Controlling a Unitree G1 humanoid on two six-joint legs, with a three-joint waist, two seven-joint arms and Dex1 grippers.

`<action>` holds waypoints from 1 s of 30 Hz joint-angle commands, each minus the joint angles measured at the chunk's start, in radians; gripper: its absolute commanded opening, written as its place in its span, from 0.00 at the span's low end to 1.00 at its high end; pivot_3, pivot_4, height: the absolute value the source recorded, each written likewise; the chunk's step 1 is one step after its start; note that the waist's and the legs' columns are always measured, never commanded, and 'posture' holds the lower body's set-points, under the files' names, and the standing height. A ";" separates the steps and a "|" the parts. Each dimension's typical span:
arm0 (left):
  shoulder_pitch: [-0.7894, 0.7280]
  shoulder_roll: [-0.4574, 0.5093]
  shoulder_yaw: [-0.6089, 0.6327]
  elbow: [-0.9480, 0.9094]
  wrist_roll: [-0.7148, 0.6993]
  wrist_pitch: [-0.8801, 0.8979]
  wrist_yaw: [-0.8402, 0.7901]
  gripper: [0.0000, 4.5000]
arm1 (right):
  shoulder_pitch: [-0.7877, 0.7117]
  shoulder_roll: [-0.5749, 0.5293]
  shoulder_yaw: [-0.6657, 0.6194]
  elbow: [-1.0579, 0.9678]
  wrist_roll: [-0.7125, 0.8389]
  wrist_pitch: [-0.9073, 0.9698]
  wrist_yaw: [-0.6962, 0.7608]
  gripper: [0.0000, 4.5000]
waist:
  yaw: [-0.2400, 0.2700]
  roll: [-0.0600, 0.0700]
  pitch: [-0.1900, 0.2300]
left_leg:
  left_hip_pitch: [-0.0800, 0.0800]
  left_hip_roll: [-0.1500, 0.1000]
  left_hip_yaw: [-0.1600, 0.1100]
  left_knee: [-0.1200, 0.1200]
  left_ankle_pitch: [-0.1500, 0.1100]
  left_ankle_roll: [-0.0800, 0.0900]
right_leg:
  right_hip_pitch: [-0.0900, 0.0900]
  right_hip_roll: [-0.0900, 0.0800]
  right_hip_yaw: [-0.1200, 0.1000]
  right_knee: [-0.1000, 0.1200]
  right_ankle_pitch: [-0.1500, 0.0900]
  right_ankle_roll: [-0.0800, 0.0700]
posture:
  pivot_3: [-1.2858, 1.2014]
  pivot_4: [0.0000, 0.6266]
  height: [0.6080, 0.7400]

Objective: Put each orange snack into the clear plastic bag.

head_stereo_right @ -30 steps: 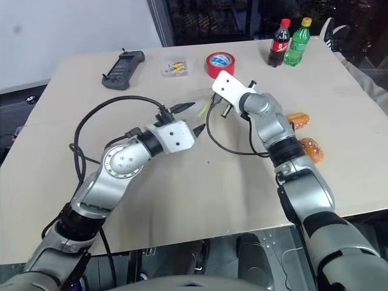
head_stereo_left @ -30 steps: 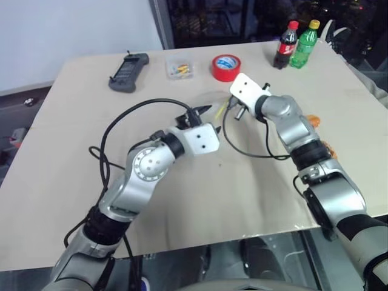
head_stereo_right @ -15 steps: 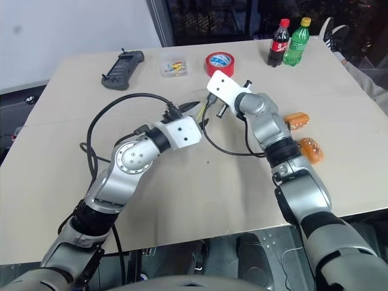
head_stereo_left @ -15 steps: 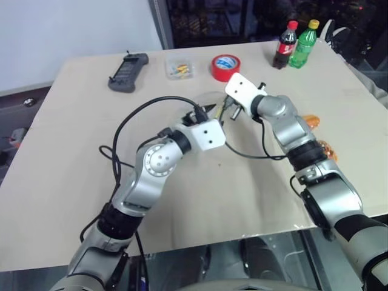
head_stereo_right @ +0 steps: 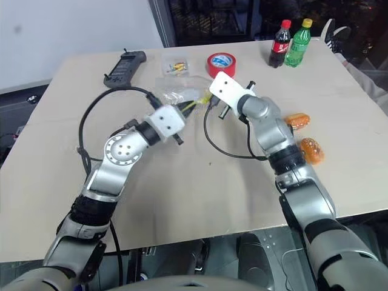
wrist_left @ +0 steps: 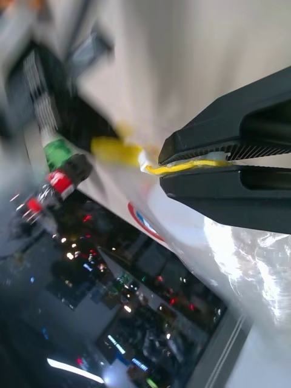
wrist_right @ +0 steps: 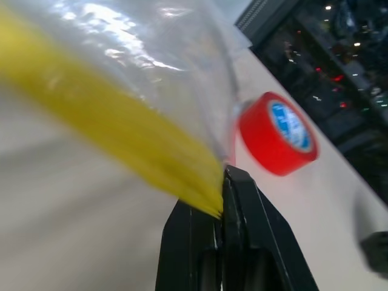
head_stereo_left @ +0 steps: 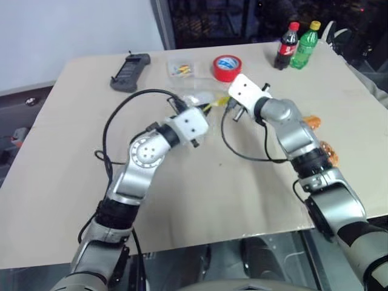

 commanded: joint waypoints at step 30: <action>0.094 0.080 0.222 0.165 -0.613 -0.176 -0.696 0.00 | 0.340 0.131 -0.190 -0.696 0.484 0.616 -0.083 0.01 | -0.001 0.000 -0.001 | 0.001 0.003 0.000 0.004 0.000 0.000 | 0.001 0.002 -0.001 0.002 0.002 -0.003 | 0.52 0.24 1.00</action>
